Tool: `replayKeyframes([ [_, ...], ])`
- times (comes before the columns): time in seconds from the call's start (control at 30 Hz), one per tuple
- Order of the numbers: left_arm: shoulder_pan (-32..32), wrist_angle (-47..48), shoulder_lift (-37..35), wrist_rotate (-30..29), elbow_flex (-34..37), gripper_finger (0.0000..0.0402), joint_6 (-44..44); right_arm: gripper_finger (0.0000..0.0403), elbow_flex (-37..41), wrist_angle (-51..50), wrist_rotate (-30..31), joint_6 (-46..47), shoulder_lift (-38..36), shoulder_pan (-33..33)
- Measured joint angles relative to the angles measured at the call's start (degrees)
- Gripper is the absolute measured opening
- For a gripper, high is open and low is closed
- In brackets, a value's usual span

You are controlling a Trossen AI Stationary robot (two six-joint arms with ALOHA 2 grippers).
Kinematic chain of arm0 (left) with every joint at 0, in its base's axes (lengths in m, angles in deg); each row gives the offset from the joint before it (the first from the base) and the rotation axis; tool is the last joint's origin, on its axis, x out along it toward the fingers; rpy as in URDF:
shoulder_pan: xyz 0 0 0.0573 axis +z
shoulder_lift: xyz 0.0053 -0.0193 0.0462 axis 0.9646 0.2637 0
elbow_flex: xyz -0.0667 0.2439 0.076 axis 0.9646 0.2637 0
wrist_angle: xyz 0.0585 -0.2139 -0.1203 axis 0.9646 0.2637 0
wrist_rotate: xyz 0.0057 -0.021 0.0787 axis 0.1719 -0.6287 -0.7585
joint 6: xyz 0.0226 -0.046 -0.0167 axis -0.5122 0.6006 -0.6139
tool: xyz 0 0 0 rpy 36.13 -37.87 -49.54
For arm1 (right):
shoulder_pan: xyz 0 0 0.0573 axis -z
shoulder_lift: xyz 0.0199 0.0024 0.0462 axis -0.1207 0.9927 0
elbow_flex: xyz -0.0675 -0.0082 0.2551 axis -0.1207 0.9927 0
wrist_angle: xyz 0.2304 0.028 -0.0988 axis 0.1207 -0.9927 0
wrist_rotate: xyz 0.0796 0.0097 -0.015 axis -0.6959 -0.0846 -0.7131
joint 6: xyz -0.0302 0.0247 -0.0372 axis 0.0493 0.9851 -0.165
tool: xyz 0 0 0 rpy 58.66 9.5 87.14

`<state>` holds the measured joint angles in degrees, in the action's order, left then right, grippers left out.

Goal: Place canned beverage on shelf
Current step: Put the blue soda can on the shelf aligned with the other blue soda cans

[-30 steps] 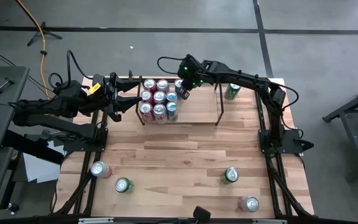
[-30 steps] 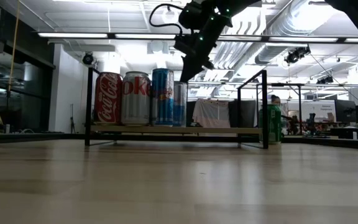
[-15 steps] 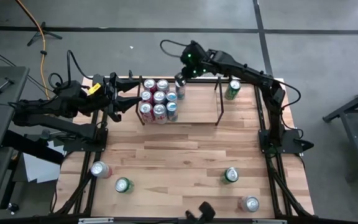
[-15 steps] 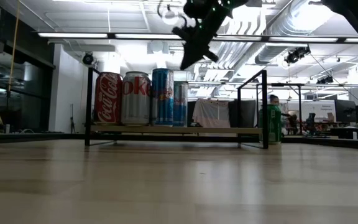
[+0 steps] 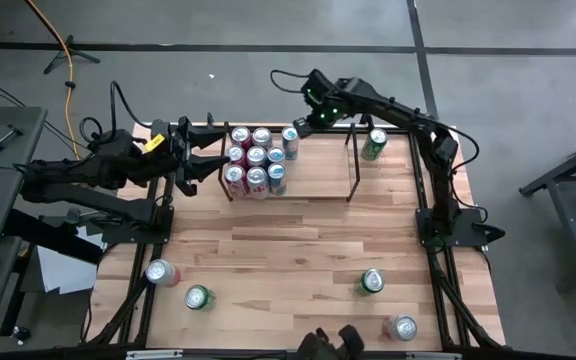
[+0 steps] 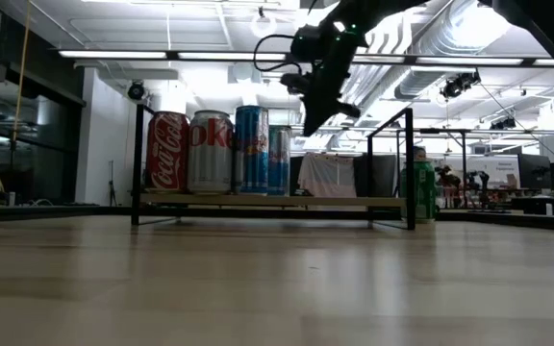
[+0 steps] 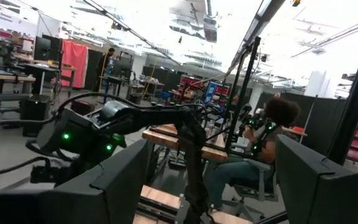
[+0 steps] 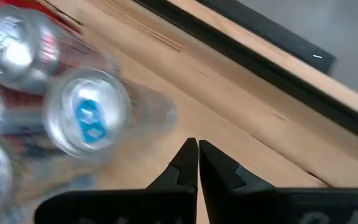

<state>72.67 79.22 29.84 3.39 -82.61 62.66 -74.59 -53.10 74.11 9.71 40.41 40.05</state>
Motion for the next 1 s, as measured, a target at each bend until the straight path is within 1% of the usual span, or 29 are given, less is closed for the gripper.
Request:
replayKeyframes([
  [0.27,0.0,-0.1,0.2,0.0,0.0,0.0259,0.0,0.0,6.4,7.4,-1.2,4.6,0.2,-1.6],
  [0.43,0.0,-0.1,0.2,0.0,0.0,0.0259,0.0,0.0,8.8,13.4,-0.5,7.2,0.2,-2.3],
  [0.63,0.0,-0.1,0.2,0.0,0.0,0.0259,0.0,0.0,8.9,18.0,0.5,9.0,0.1,-2.9],
  [0.77,0.0,-0.1,0.2,0.0,0.0,0.0259,0.0,0.0,8.9,18.8,-0.2,10.5,0.2,-3.2],
  [1.0,0.0,0.0,0.2,0.0,0.0,0.0259,0.0,0.0,8.8,21.3,-1.6,11.5,2.4,-5.3],
])
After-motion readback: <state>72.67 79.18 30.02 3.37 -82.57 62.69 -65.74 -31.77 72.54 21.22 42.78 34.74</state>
